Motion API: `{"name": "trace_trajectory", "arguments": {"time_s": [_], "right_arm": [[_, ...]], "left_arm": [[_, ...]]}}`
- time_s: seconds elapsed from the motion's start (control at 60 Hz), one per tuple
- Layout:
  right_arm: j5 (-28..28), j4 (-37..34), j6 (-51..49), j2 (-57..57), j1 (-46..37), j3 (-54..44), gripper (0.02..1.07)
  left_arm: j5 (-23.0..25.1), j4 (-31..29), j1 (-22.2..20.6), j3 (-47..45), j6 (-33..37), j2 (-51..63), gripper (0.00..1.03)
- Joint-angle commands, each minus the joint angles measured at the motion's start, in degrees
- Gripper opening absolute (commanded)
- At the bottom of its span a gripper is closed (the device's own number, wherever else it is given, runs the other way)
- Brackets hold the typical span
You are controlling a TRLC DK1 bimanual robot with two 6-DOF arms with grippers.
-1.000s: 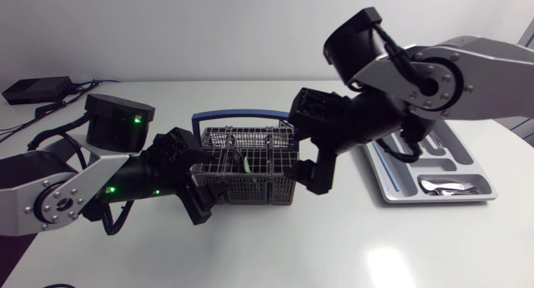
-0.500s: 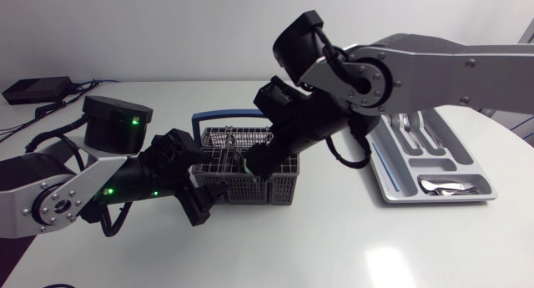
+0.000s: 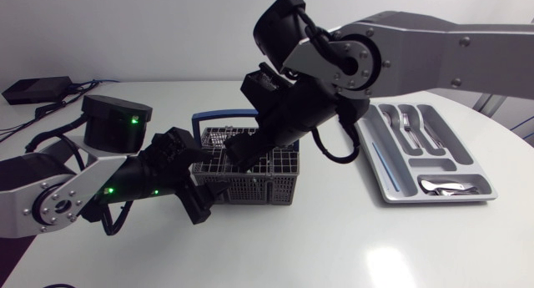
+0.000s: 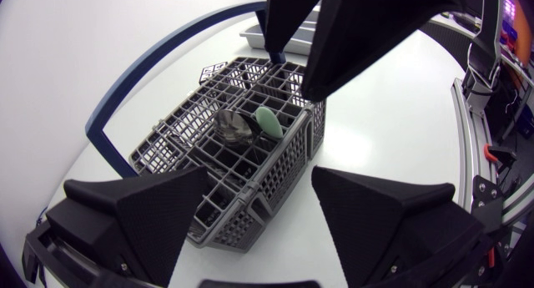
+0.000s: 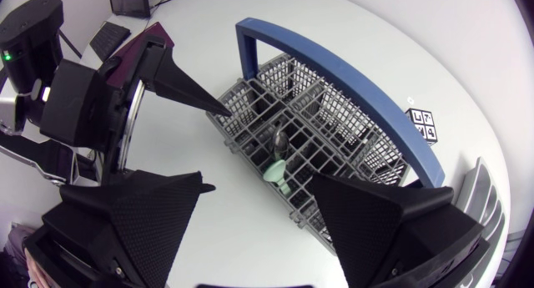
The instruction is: Transfer all utensils from the basket to the drawer tray.
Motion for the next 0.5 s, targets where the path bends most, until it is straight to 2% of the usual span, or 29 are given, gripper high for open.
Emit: {"name": "trace_trajectory", "arguments": {"time_s": [0.0,0.083,0.2,0.25,0.333,0.383,0.483], "right_arm": [[-0.4,-0.6,2.9,1.0,0.6,1.7,1.03],[0.0,-1.1,6.9,2.2,0.7,2.3,0.97],[3.6,-3.0,11.7,3.0,0.7,3.0,0.90],[3.8,-3.4,12.1,3.7,0.4,3.5,0.81],[3.7,-3.8,12.8,5.2,0.2,4.2,0.75],[3.8,-4.2,13.9,6.6,0.2,4.8,0.64],[3.9,-4.4,14.5,7.8,0.4,5.2,0.62]], "left_arm": [[0.8,0.6,0.4,-0.8,0.3,1.3,0.87],[0.8,0.7,0.6,-0.9,0.3,1.3,0.87],[0.8,0.9,1.1,-1.2,0.5,1.3,0.87],[0.8,0.9,1.3,-1.2,0.5,1.4,0.87],[0.8,1.1,1.3,-1.3,0.5,1.7,0.87],[0.9,1.5,1.3,-1.3,0.5,1.9,0.87],[0.9,1.6,1.3,-1.3,0.5,2.0,0.87]]}}
